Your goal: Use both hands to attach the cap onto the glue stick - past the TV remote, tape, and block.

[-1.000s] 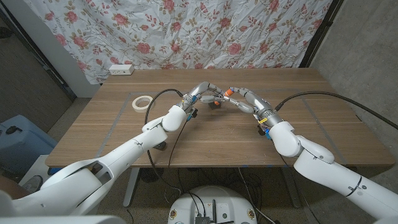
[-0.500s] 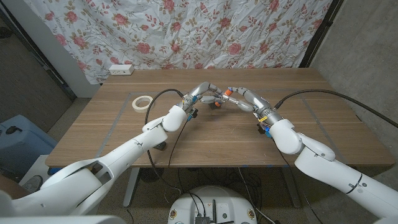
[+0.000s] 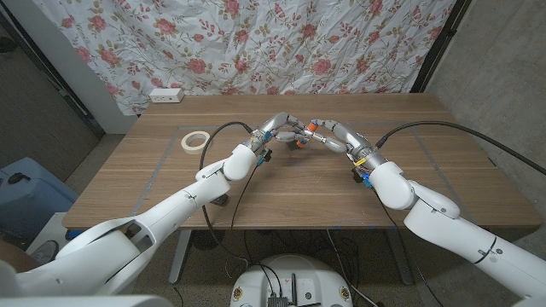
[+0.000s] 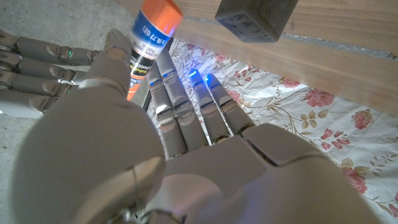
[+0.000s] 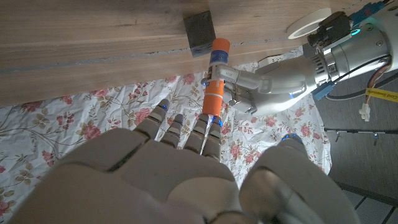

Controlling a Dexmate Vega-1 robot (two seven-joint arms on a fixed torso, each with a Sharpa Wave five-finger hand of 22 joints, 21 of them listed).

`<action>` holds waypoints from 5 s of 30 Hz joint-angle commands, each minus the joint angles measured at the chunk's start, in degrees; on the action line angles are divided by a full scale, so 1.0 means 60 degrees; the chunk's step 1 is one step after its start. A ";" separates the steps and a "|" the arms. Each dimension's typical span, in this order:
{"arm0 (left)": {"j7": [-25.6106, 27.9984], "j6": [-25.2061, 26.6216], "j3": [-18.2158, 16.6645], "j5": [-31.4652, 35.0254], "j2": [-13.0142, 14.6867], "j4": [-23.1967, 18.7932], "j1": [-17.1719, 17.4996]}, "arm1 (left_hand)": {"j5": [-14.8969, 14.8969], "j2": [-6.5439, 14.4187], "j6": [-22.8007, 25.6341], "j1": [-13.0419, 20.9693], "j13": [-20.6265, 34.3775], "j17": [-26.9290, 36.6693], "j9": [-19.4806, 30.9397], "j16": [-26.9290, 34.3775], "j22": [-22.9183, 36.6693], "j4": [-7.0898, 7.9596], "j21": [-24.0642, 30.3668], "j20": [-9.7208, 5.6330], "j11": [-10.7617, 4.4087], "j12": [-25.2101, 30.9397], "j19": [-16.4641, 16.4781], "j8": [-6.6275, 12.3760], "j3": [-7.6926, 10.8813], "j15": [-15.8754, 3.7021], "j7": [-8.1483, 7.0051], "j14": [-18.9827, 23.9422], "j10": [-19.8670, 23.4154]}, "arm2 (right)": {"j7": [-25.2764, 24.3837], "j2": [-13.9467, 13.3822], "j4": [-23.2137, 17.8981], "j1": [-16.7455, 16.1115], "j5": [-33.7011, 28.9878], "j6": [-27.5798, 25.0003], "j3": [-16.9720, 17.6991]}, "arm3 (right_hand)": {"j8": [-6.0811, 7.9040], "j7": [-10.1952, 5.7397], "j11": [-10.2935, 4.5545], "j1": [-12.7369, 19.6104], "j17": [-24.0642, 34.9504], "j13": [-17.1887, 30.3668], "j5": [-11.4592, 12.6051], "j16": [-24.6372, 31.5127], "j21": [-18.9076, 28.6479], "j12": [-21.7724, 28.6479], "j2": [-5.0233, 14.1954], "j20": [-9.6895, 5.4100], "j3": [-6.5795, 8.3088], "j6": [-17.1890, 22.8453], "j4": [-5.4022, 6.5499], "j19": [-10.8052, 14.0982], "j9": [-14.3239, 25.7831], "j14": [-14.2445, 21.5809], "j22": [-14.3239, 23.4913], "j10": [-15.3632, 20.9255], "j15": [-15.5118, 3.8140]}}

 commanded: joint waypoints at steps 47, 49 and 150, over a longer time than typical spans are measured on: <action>0.0066 0.0284 -0.0047 -0.0033 0.0079 -0.0089 0.0012 | 0.0059 0.0650 0.0014 0.0808 0.0062 0.0016 0.0250 -0.0045 0.0048 0.0348 0.0004 -0.0088 -0.0680 -0.0133 -0.0085 0.0106 0.0059 -0.1439 -0.0210 0.0091 0.0511 | -0.0490 -0.0006 0.0225 0.0022 0.0401 -0.0065 0.0457 | -0.0119 -0.0046 0.0097 -0.0078 -0.0016 0.0078 -0.0017 0.0069 0.0042 -0.0050 0.0107 0.0192 -0.0011 0.0004 -0.0159 0.0215 0.0053 0.0153 0.0051 0.0053 -0.0007; 0.0043 0.0325 -0.0050 -0.0043 0.0096 -0.0122 0.0019 | 0.0062 0.0635 -0.0036 0.0813 0.0065 0.0012 0.0251 -0.0057 0.0049 0.0346 0.0005 -0.0084 -0.0690 -0.0144 -0.0088 0.0088 0.0043 -0.1436 -0.0206 0.0070 0.0464 | -0.0498 -0.0019 0.0253 0.0035 0.0417 -0.0016 0.0473 | -0.0121 -0.0050 0.0100 -0.0076 -0.0017 0.0078 -0.0017 0.0070 0.0040 -0.0047 0.0110 0.0190 -0.0010 0.0005 -0.0165 0.0215 0.0053 0.0159 0.0051 0.0062 0.0002; -0.2969 0.2478 -0.1031 0.1259 0.3447 -0.4051 0.0507 | 0.0132 0.0558 -0.0707 0.0325 0.0096 -0.0039 0.0265 -0.0173 0.0045 0.0467 -0.0118 0.0116 -0.0814 -0.0261 -0.0893 -0.0005 -0.0278 -0.1212 -0.0602 -0.0824 -0.0572 | -0.0609 0.1524 0.3798 0.0303 0.4953 0.3972 0.1957 | -0.0294 0.0103 0.0642 -0.0409 0.0037 0.0083 -0.0027 0.0059 0.0081 -0.0135 0.0395 -0.0248 0.0001 -0.0732 -0.0234 0.0695 0.0043 0.0177 0.0044 -0.0598 0.0046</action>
